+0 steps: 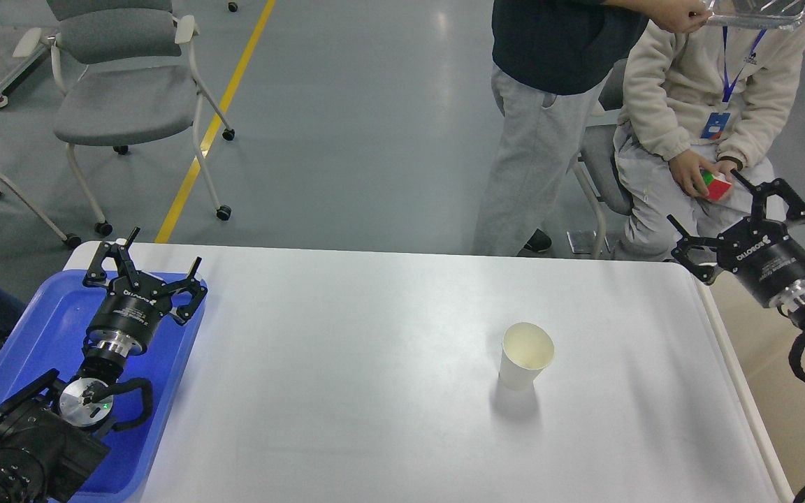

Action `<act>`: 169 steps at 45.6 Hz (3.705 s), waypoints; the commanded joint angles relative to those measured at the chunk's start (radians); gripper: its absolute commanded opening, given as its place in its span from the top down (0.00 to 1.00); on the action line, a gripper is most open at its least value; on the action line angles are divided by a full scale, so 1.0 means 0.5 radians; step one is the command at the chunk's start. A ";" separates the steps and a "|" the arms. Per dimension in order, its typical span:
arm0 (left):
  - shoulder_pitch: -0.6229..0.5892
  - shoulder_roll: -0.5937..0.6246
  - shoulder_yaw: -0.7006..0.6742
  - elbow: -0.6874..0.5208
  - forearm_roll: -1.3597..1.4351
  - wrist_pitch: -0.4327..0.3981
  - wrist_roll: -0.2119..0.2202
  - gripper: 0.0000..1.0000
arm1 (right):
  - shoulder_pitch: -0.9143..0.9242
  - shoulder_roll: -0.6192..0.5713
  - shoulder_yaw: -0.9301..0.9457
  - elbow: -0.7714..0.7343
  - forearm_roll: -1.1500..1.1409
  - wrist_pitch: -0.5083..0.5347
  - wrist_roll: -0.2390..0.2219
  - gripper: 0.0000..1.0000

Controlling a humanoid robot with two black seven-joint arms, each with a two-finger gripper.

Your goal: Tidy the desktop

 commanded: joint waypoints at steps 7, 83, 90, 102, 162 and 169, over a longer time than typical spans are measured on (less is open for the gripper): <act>0.000 0.000 0.000 0.000 0.003 0.000 0.003 0.00 | 0.359 -0.321 -0.314 0.062 0.010 -0.040 -0.009 0.00; 0.000 0.000 0.000 0.000 0.003 0.000 0.003 0.00 | 1.780 -0.377 -2.943 2.025 -0.956 -1.675 0.507 0.00; 0.000 0.000 0.000 0.000 0.006 0.000 0.006 0.00 | 1.786 -0.193 -3.038 2.025 -0.981 -1.693 0.513 0.00; 0.000 0.000 0.000 0.000 0.006 0.000 0.006 0.00 | 1.645 -0.076 -3.060 1.942 -1.085 -1.776 0.522 0.00; 0.000 0.000 0.000 0.000 0.006 0.000 0.006 0.00 | 0.927 0.019 -2.569 1.329 -1.833 -1.844 0.494 0.02; 0.000 0.000 0.000 0.000 0.006 0.000 0.006 0.00 | 0.902 0.032 -2.569 1.329 -1.837 -1.841 0.488 0.02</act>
